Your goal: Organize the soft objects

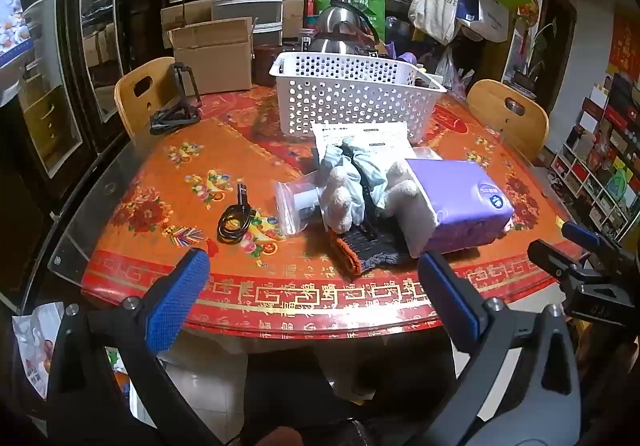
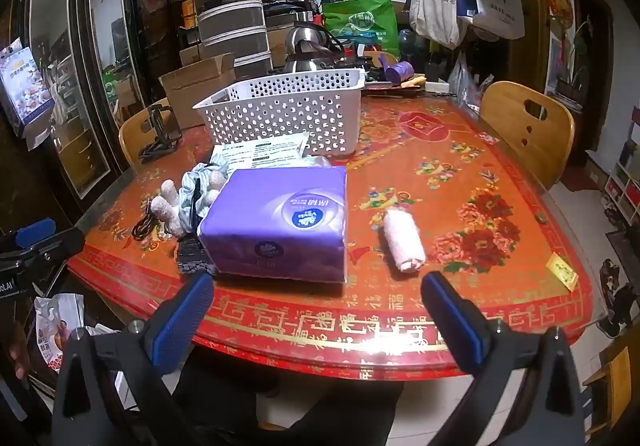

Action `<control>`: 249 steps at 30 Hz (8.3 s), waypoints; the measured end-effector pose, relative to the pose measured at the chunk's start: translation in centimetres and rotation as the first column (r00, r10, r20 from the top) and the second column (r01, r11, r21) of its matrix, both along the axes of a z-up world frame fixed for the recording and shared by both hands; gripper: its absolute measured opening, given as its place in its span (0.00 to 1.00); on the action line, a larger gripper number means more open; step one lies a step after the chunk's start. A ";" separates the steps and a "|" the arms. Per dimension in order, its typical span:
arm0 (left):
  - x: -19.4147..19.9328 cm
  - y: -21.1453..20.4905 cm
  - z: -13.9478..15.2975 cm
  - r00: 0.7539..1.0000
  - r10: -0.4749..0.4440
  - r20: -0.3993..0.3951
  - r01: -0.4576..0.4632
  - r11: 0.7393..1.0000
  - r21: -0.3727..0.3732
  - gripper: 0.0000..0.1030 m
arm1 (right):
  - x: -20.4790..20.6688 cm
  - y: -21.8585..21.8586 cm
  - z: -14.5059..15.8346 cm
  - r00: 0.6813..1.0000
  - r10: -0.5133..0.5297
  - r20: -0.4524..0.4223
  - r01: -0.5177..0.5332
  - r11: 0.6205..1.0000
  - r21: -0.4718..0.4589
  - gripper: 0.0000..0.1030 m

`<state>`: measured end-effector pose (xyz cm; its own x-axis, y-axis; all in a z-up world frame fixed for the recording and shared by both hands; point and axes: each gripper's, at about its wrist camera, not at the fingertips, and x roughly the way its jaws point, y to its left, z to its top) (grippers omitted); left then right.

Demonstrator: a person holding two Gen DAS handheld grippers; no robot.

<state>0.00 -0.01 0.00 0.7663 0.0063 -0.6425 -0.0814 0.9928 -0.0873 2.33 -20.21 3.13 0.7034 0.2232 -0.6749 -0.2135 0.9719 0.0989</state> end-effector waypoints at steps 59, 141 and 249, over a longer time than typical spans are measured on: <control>0.2 0.7 -0.1 1.000 0.014 -0.010 -0.014 1.000 0.013 1.00 | 0.0 0.1 -0.1 1.000 0.009 -0.005 -0.008 1.000 0.006 1.00; 13.9 10.1 -11.4 0.990 0.045 -0.131 -0.043 0.999 0.022 0.35 | 10.9 -5.4 -7.9 0.999 -0.008 -0.038 0.007 1.000 -0.022 0.29; 6.9 0.2 -2.9 1.000 0.019 0.009 -0.019 1.000 0.012 0.77 | 8.0 -4.1 -2.3 0.984 0.162 0.068 -0.164 0.986 0.024 0.82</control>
<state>6.94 0.17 -2.93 0.7713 0.0290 -0.6358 -0.0997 0.9921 -0.0757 10.33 -24.31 0.86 0.6985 0.3572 -0.6201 -0.3757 0.9205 0.1071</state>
